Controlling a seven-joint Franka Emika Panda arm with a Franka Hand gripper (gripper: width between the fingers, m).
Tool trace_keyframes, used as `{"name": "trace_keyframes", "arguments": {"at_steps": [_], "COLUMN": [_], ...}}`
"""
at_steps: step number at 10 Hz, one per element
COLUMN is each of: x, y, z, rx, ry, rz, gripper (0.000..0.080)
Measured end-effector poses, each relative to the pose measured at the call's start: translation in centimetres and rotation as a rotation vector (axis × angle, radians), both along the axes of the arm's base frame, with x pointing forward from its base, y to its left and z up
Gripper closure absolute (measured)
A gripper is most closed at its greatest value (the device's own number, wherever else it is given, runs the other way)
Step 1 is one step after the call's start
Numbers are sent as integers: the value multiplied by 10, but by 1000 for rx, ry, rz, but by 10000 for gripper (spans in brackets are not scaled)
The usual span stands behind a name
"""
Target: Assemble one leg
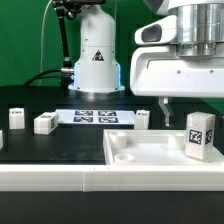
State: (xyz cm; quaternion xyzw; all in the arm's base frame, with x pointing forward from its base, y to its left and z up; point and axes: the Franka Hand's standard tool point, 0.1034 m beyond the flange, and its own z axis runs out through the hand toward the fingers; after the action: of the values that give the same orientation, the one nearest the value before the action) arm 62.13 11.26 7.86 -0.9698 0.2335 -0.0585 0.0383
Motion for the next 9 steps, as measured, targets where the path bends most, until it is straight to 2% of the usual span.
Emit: {"name": "trace_keyframes", "arguments": {"at_steps": [3,9], "x": [-4,-6], "y": [6,9], "z": [0,1], "rx": [-35,-130], "ry": [18,37], "rz": [286,814], "gripper": [152,150]}}
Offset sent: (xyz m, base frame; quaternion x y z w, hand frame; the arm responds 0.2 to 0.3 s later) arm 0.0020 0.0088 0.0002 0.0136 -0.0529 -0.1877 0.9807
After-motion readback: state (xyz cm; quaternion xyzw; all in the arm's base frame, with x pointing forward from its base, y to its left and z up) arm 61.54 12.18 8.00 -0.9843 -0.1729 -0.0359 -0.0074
